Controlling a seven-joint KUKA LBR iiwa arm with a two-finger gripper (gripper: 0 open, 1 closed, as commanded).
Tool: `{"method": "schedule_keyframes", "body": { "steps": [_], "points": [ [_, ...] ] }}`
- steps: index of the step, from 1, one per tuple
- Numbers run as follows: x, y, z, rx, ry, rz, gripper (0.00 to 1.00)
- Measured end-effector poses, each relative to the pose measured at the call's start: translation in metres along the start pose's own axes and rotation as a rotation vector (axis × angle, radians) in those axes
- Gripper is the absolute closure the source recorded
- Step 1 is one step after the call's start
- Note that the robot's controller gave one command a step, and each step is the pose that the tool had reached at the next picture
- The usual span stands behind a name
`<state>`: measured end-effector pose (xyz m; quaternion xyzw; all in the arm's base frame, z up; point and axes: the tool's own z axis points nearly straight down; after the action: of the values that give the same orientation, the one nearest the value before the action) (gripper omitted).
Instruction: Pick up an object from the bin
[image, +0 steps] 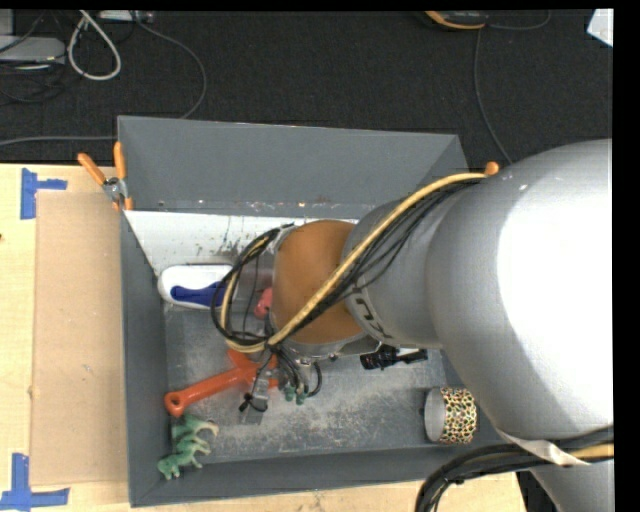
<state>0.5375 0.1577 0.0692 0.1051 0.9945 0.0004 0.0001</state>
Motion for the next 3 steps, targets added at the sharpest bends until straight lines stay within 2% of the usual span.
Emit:
{"method": "schedule_keyframes", "body": {
  "steps": [1, 2, 3],
  "points": [
    [-0.033, -0.005, -0.009, 0.001, -0.003, -0.033, 0.0],
    [-0.006, 0.0, 0.0, 0.002, 0.005, -0.035, 0.0],
    [-0.024, 0.002, -0.003, -0.001, -0.007, -0.04, 1.0]
  ]
}}
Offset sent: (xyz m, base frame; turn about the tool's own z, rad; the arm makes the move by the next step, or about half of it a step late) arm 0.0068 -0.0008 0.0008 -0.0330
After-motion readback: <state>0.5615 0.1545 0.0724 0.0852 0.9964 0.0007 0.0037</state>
